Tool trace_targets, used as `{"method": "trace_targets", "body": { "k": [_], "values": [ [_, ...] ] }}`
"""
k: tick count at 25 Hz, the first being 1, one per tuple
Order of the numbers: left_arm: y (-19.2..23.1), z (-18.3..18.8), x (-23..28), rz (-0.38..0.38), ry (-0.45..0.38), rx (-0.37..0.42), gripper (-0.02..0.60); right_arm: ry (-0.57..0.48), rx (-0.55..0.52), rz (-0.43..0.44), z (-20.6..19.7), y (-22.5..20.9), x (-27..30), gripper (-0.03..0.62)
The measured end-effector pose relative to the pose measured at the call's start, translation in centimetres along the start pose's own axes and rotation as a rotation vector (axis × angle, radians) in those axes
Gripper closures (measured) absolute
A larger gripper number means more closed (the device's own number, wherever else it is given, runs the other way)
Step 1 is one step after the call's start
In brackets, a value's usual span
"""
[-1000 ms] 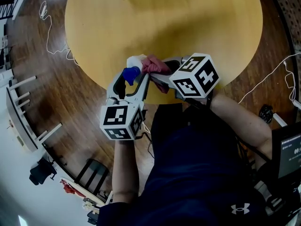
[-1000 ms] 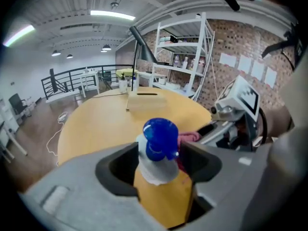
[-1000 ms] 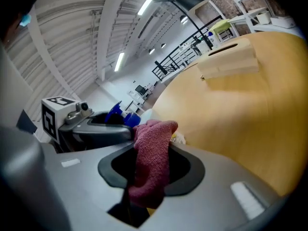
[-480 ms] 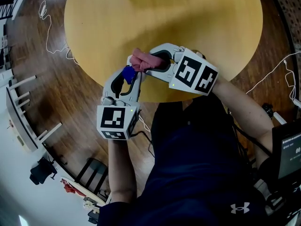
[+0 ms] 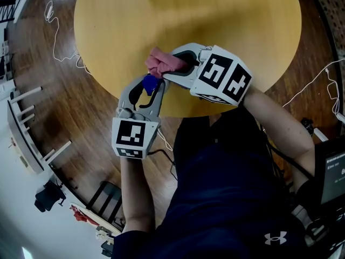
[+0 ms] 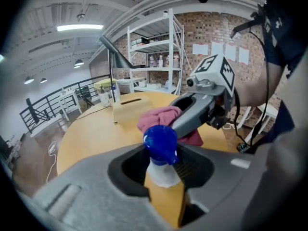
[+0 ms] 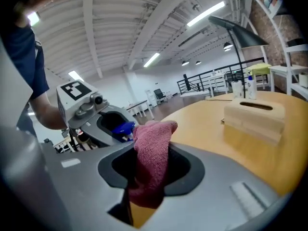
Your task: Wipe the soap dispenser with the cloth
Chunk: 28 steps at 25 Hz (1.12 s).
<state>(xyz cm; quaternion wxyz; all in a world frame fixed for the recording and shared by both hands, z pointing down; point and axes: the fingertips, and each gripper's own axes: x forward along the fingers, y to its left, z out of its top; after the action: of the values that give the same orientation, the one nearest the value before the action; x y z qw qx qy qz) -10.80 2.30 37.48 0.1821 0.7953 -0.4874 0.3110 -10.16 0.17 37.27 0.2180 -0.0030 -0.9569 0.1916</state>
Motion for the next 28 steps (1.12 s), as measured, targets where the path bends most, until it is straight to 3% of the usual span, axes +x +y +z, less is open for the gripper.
{"method": "trace_targets", "body": {
  "k": [3,6,8,11,14,17,22,25,28],
  "values": [
    [-0.1,0.0,0.1,-0.049,0.011,0.02,0.451,0.058,-0.012,-0.021,-0.3,0.0,1.0,0.461],
    [-0.4,-0.1,0.1,-0.074,0.03,0.037,0.449,0.12,0.0,-0.16,-1.4,-3.0,0.7,0.462],
    [-0.6,-0.2,0.2,-0.072,0.039,0.044,0.449,0.136,0.01,-0.193,-2.1,-4.2,0.1,0.461],
    [-0.7,-0.3,0.4,-0.069,0.045,0.051,0.449,0.041,0.054,-0.083,0.0,-2.9,-0.6,0.461],
    [-0.4,-0.4,0.4,-0.074,0.049,0.053,0.449,0.079,0.003,0.022,0.5,-0.5,0.9,0.461],
    [-0.4,-0.4,0.3,-0.08,0.051,0.057,0.449,0.124,0.021,0.024,-0.7,-0.7,1.9,0.462],
    [-0.8,-0.3,0.5,-0.093,0.056,0.068,0.448,0.141,0.042,-0.156,-1.3,-5.1,0.4,0.462],
    [-0.8,-0.5,0.5,-0.099,0.059,0.091,0.449,0.061,0.108,-0.073,0.6,-4.0,0.1,0.462],
    [-0.6,-0.6,0.6,-0.102,0.066,0.105,0.448,0.067,0.088,0.03,1.4,-1.3,1.8,0.462]
  ]
}}
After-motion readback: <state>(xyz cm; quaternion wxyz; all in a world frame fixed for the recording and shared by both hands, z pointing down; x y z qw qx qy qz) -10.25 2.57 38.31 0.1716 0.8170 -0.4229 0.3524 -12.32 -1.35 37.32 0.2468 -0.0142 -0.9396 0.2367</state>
